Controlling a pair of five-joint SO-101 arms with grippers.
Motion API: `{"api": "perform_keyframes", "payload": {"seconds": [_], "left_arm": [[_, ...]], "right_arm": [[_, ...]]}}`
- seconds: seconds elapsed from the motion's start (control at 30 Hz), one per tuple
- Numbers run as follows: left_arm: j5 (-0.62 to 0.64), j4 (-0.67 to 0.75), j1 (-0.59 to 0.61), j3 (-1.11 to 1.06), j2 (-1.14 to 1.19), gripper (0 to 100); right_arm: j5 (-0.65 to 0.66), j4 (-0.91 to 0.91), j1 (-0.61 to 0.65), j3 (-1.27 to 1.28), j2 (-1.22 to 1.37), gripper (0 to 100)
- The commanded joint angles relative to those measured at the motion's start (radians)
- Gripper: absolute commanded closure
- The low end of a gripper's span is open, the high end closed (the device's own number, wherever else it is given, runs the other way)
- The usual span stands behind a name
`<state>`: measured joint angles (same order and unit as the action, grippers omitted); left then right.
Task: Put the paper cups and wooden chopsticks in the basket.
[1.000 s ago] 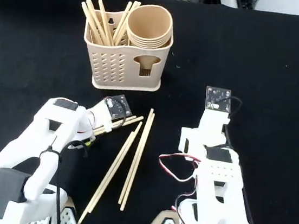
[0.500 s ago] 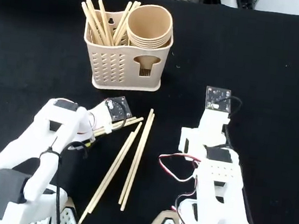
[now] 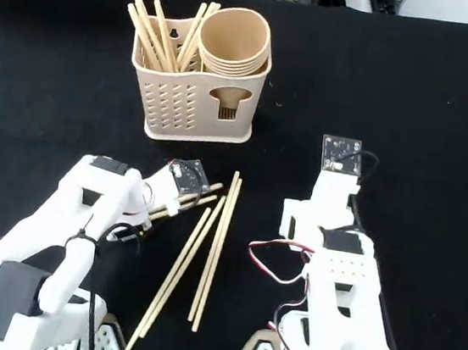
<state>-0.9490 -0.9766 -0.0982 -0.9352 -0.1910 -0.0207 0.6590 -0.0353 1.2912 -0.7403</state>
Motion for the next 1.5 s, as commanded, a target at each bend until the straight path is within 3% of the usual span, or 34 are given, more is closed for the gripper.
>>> {"api": "perform_keyframes", "payload": {"seconds": [0.0, 0.43, 0.97, 1.1, 1.47], "left_arm": [[0.008, -0.009, -0.007, -0.021, -0.006, 97], [0.040, -0.009, -0.007, -0.027, -0.038, 97], [0.054, -0.164, -0.007, -0.131, -0.565, 97], [0.132, -0.157, -0.010, -0.131, -0.664, 97], [0.267, -0.160, -0.174, -0.193, -1.008, 97]], "right_arm": [[-0.002, -0.017, -0.005, -0.005, -0.030, 98.4], [-0.002, -0.018, -0.005, -0.005, -0.028, 98.4], [-0.002, -0.018, -0.005, -0.005, -0.028, 98.4], [-0.002, -0.018, -0.005, -0.005, -0.028, 98.4], [-0.002, -0.020, -0.005, -0.005, -0.028, 98.4]]}}
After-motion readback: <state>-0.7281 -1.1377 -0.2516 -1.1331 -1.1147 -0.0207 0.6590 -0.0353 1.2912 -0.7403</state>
